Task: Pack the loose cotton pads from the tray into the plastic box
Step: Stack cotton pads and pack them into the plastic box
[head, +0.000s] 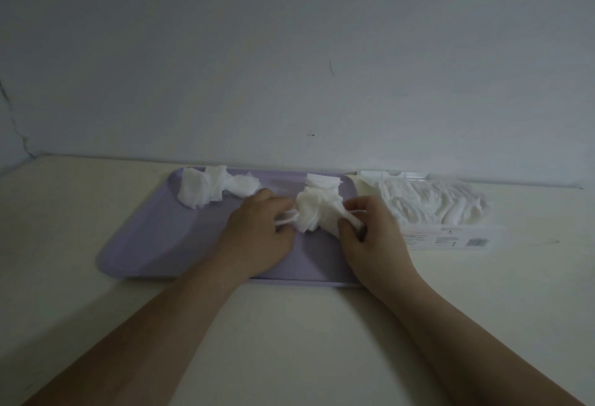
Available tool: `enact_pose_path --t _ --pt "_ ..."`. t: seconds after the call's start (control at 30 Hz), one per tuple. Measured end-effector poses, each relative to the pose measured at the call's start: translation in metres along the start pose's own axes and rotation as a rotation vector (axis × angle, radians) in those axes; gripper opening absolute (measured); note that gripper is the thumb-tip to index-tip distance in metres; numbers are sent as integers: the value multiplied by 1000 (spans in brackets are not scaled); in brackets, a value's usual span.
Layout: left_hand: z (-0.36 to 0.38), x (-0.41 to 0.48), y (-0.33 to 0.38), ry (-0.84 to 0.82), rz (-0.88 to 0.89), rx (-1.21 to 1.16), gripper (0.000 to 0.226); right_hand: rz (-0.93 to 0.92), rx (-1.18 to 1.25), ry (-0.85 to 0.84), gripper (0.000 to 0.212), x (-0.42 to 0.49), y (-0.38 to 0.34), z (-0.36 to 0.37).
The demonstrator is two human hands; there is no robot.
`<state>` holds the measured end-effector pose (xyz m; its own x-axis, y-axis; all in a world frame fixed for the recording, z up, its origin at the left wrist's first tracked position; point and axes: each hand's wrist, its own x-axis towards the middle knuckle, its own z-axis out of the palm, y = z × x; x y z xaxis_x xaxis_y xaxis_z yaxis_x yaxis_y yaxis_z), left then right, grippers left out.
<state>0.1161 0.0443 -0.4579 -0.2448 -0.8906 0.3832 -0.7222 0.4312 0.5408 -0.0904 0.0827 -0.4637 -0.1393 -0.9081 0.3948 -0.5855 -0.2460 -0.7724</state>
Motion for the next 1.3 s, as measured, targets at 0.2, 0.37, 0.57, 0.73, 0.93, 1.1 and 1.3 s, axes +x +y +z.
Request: enact_pose_path --t 0.2,0.37,0.57,0.73,0.93,1.1,1.3 --pt "-6 3 0 213 -235 -341 14 50 -39 -42 22 0 -5 -3" --pt "-19 2 6 201 -268 -753 11 8 -48 -85 12 -1 -5 -4" --pt "-15 -4 25 -133 -242 -1187 19 -33 129 -15 27 -4 -11 -10" --pt "-8 -9 30 -192 -251 -1025 29 36 279 -35 25 -8 -12 -22" --pt "-10 -14 38 -185 -241 -979 23 93 475 -120 14 -10 -15 -24" --pt "-10 -14 38 -159 -236 -933 25 50 486 -223 16 -12 -17 -23" --pt "-9 -12 37 -133 -214 -918 29 12 466 -309 14 -11 -13 -23"
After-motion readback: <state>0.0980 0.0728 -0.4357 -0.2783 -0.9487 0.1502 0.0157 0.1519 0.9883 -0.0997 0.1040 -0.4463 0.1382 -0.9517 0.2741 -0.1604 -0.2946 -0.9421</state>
